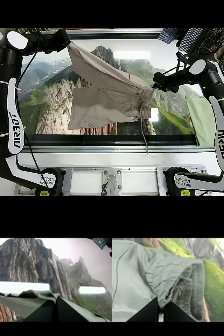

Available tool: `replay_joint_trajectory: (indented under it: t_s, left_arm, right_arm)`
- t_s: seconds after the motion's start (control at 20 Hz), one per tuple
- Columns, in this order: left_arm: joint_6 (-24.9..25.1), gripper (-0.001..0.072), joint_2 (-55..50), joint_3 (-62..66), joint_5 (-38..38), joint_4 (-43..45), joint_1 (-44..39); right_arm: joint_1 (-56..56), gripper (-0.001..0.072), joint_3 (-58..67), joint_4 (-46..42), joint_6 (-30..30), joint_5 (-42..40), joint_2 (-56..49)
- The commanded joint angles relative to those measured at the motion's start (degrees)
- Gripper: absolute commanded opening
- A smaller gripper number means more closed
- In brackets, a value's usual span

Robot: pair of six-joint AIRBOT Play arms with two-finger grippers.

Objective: Fold the clothes and pants, and hang the long-sleeved shirts on hangers.

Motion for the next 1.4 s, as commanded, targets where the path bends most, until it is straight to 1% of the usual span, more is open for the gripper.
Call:
replay_joint_trajectory:
  t_s: [0.0,0.1,0.2,0.3,0.45,0.55,0.7,0.8,0.95,1.05,1.35]
  left_arm:
    - [-1.25,0.0004,-0.94,2.10,-5.22,0.44,1.36]
    - [-1.01,0.0004,3.45,-1.07,-8.31,4.17,2.16]
    - [-1.07,0.0004,10.58,-9.79,-8.33,9.77,2.16]
    - [-0.98,0.0004,17.62,-20.90,-8.17,10.40,2.08]
    - [-0.11,0.0005,25.46,-37.79,-7.96,10.80,1.70]
    - [-0.04,0.0004,29.49,-49.37,-5.01,10.80,1.75]
    - [-0.04,0.0005,33.66,-65.20,2.16,10.60,1.73]
    - [-0.09,0.0004,34.64,-72.72,7.30,10.12,1.68]
    - [-0.20,0.0004,34.56,-79.01,12.17,9.57,1.68]
    - [-0.04,0.0005,34.58,-81.31,14.43,7.10,1.70]
    - [-0.07,0.0005,34.58,-82.82,14.82,7.13,1.68]
  right_arm:
    - [0.15,0.0027,0.59,-1.55,-1.79,-1.88,0.44]
    - [1.25,0.0027,0.17,-6.03,-1.73,1.79,3.28]
    - [3.37,0.0027,-1.36,-11.17,-1.70,5.22,6.43]
    - [5.79,0.0027,-4.31,-13.20,-1.70,7.37,9.33]
    - [8.52,0.0027,-11.52,-14.05,-1.38,7.28,12.15]
    - [9.35,0.0027,-17.18,-14.67,-0.42,5.68,12.68]
    - [9.79,0.0028,-25.92,-14.45,1.18,-0.57,12.70]
    - [9.79,0.0028,-31.12,-14.45,2.32,-4.87,12.70]
    - [9.79,0.0028,-37.13,-13.97,2.38,-11.54,12.70]
    - [9.81,0.0029,-39.36,-13.38,2.36,-14.99,12.57]
    - [10.08,0.0033,-39.80,-11.34,2.34,-17.35,12.41]
